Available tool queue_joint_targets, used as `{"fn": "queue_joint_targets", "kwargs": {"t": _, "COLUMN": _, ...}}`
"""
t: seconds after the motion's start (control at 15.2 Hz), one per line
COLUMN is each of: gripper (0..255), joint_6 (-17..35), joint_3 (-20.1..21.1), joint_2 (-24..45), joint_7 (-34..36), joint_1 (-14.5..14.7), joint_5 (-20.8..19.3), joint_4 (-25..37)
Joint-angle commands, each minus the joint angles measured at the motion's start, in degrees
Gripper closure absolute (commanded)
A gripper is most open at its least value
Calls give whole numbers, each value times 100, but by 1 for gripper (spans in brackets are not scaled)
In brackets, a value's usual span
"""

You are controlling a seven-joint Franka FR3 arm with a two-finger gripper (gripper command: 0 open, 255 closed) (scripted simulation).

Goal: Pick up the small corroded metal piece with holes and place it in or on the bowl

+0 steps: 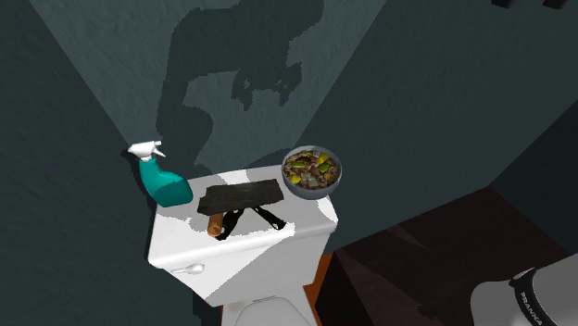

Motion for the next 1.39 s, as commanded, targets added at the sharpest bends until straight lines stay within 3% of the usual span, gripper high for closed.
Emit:
{"fn": "queue_joint_targets", "kwargs": {"t": 0.0, "gripper": 0, "joint_6": 0, "joint_3": 0, "joint_2": 0, "joint_7": 0, "joint_1": 0, "joint_5": 0, "joint_4": 0}}
{"fn": "queue_joint_targets", "kwargs": {"t": 0.66, "gripper": 0, "joint_6": 2010, "joint_3": 369, "joint_2": 441, "joint_7": -277, "joint_1": 437, "joint_5": 540, "joint_4": -1449}}
{"fn": "queue_joint_targets", "kwargs": {"t": 1.32, "gripper": 0, "joint_6": 4270, "joint_3": 795, "joint_2": 1869, "joint_7": -711, "joint_1": 1015, "joint_5": 1228, "joint_4": -2140}}
